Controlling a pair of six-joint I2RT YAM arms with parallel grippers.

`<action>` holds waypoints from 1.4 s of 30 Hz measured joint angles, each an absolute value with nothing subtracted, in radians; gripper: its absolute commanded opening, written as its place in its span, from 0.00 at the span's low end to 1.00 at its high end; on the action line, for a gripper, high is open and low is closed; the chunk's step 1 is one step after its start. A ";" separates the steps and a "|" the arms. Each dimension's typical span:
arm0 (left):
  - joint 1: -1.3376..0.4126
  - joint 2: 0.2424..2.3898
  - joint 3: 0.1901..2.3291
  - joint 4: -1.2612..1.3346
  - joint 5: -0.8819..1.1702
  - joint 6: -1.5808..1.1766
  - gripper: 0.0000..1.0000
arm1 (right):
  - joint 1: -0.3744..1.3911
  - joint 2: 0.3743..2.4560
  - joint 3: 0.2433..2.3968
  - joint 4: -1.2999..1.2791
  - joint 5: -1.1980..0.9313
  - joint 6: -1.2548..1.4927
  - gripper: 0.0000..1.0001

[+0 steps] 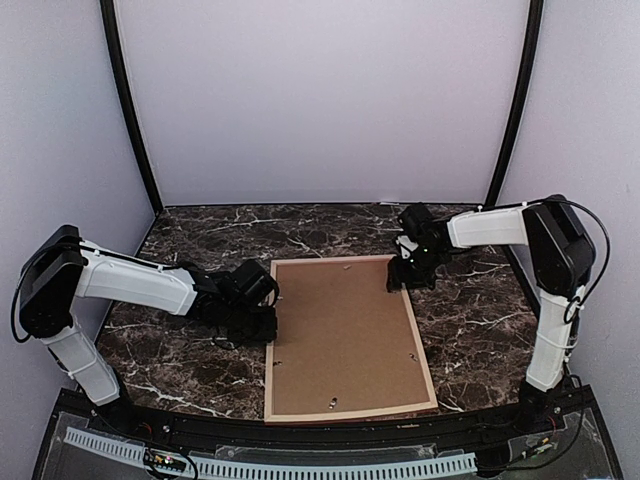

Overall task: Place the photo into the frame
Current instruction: Press the fastener onto the backboard.

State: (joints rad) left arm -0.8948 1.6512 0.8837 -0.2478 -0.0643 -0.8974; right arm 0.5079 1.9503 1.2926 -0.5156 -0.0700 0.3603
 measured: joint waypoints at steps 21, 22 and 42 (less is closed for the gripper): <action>-0.895 1.651 0.884 -0.249 -0.063 -0.883 0.01 | 0.508 1.914 1.244 -0.519 -0.093 0.348 0.59; -0.895 1.651 0.884 -0.249 -0.062 -0.883 0.01 | 0.508 1.913 1.243 -0.523 -0.094 0.346 0.58; -0.895 1.651 0.884 -0.249 -0.061 -0.874 0.01 | 0.506 1.906 1.241 -0.577 -0.115 0.236 0.61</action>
State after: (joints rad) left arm -0.8951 1.6512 0.8837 -0.2485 -0.0608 -0.8742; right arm 0.5060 1.9060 1.2411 -0.5766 -0.1146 0.2359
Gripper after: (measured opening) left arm 0.148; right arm 0.607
